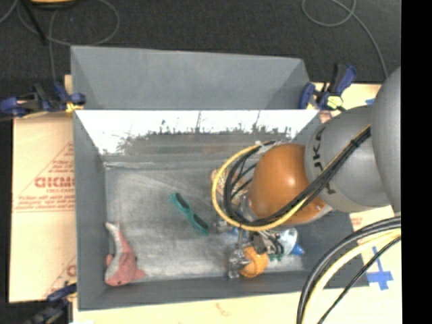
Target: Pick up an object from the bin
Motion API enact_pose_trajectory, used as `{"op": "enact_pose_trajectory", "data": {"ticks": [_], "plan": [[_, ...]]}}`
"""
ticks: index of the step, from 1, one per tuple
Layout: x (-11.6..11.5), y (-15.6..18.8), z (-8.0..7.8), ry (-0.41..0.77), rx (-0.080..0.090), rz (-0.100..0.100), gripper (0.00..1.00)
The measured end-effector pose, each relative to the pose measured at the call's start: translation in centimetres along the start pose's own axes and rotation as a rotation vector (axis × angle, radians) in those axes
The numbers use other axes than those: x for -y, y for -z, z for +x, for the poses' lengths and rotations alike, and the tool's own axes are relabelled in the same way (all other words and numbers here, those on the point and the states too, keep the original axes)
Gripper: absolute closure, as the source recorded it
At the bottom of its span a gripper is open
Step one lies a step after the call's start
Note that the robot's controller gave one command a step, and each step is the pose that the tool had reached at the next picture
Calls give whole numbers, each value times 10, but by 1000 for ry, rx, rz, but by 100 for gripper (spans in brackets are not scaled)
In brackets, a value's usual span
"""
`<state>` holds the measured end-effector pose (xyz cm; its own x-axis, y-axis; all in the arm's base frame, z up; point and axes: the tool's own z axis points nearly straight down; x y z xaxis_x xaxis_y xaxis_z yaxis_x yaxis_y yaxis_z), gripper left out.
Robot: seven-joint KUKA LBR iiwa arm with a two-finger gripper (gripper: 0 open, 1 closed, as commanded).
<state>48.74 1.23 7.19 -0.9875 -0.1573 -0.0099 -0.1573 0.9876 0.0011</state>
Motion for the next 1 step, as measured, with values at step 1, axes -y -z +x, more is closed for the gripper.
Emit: {"op": "enact_pose_trajectory", "data": {"ticks": [1], "plan": [[15, 8, 3, 110, -6, -2, 0]]}}
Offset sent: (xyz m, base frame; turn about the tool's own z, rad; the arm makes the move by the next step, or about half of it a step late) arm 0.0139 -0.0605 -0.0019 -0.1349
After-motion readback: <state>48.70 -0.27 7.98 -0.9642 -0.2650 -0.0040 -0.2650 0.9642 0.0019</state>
